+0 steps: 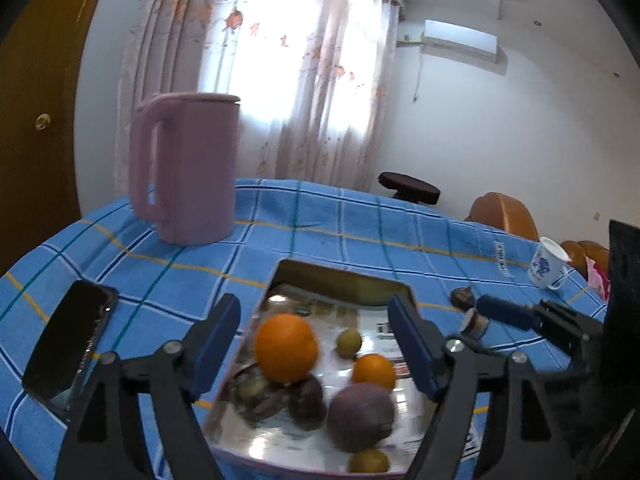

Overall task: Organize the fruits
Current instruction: 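Open both grippers to drop the fruits into the tin box, then grasp the wrapped cylindrical snack with the right gripper while the left gripper grasps a brown fruit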

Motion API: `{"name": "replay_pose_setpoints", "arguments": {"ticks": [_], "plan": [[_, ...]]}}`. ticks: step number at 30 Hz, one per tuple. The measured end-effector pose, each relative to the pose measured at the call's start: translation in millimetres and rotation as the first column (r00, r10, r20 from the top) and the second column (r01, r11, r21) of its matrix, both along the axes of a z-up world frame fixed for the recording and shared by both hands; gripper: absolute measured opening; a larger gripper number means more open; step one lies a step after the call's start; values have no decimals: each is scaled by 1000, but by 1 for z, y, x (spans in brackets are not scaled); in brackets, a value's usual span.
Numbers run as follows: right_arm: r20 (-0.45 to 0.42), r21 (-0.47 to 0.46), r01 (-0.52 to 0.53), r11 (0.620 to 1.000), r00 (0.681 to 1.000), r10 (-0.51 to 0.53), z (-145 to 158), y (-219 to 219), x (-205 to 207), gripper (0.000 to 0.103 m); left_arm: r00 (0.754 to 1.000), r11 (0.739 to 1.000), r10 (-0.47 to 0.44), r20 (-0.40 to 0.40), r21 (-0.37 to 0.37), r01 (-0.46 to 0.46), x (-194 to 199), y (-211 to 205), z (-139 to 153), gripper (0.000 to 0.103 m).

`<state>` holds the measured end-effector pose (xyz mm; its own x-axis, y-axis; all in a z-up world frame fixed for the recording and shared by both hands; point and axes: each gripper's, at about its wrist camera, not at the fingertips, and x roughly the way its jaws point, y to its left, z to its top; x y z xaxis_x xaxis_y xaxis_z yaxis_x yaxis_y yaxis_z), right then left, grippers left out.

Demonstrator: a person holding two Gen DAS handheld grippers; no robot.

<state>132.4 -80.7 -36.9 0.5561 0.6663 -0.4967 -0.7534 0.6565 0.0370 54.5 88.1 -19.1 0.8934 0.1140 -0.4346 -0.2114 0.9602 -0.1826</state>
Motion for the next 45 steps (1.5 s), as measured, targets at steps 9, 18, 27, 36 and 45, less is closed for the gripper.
{"name": "replay_pose_setpoints", "arguments": {"ticks": [9, 18, 27, 36, 45], "plan": [[-53, -53, 247, 968, 967, -250, -4, -65, 62, 66, 997, 996, -76, 11, 38, 75, 19, -40, 13, 90], [-185, -197, 197, 960, 955, -234, -43, -55, 105, 55, 991, 988, -134, -33, 70, 136, 53, -74, 15, 93], [-159, -198, 233, 952, 951, -266, -42, -76, 111, 44, 982, 982, -175, -75, 61, 180, 86, -103, 11, 93], [-144, -133, 469, 873, 862, -485, -32, -148, 157, 44, 946, 965, -236, -222, 60, 254, 160, -153, -17, 91], [-175, -101, 477, 873, 855, -488, -37, -161, 160, 45, 885, 951, -288, -365, 0, 309, 212, -177, -51, 62]]}}
